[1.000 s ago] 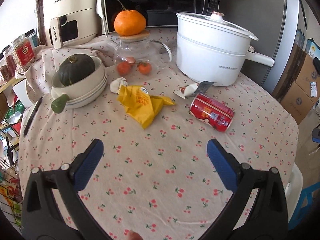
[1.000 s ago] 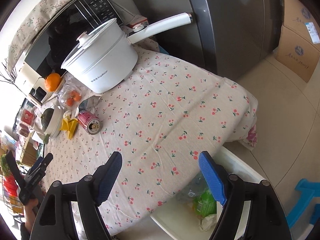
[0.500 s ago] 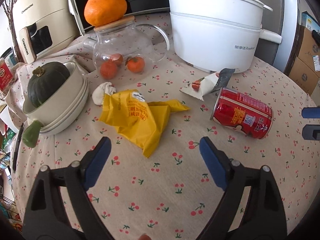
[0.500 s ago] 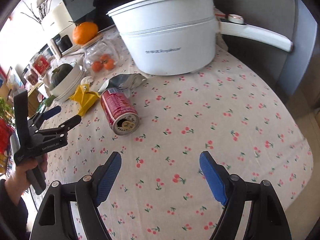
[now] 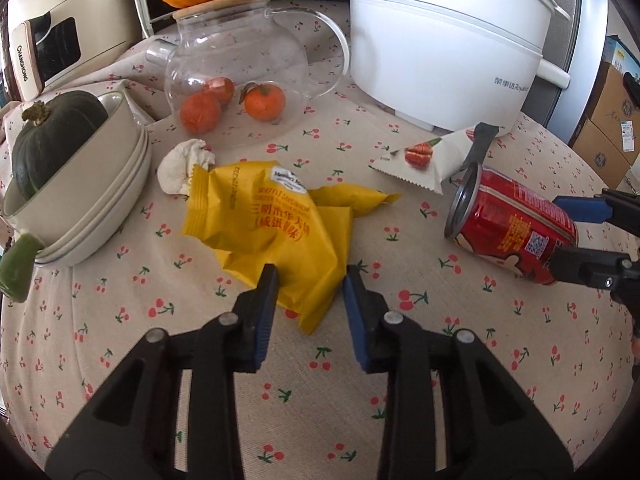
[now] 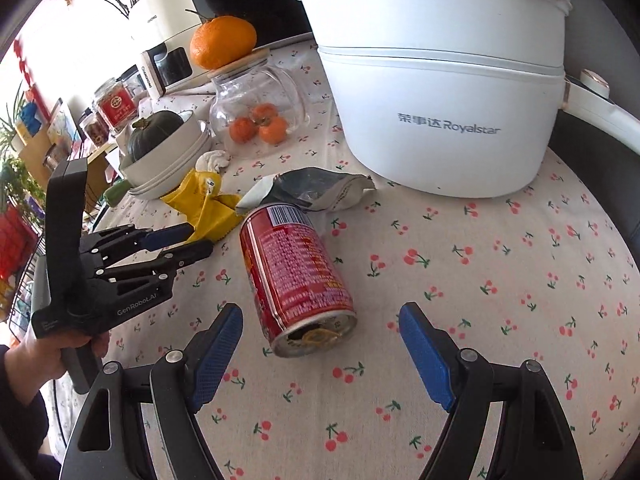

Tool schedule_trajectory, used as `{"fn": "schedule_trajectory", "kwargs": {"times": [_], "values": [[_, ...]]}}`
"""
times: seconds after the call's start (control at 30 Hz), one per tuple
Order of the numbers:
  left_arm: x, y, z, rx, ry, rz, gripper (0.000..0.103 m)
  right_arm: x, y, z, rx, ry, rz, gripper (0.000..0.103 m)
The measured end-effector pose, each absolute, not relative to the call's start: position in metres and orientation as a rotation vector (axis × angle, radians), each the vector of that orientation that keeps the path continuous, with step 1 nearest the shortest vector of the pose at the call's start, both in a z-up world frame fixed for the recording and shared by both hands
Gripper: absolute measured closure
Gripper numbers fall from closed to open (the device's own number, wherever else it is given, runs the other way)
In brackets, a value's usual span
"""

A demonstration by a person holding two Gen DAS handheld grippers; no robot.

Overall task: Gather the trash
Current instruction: 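Grasp the yellow snack bag with the left gripper while the right grasps the red can, then carry the yellow bag and red can over the white bin and open both grippers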

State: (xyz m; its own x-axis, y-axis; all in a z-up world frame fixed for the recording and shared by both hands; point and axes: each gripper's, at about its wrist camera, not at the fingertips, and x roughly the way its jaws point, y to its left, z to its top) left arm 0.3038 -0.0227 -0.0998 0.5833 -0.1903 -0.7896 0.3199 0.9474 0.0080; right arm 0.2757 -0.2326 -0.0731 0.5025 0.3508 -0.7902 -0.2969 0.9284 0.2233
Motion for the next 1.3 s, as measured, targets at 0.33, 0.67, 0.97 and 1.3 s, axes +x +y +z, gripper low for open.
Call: {"fn": "schedule_trajectory", "kwargs": {"times": [0.33,0.67,0.97,1.3], "values": [[0.286,-0.018,-0.084,0.088,0.945,-0.321,0.090,0.260,-0.221,-0.063,0.015,0.984,0.392,0.048],[0.226,-0.011,-0.043,0.024,0.943,-0.346,0.093,0.199,-0.239,-0.014,-0.033,0.975,0.362,0.053],[0.160,-0.035,-0.021,-0.031,0.944,-0.445,0.093,0.135,-0.265,0.018,-0.058,0.980,0.298,0.056],[0.100,-0.096,-0.007,-0.030,0.938,-0.664,0.093,0.078,-0.332,0.020,0.025,1.014,0.157,0.056]]}}
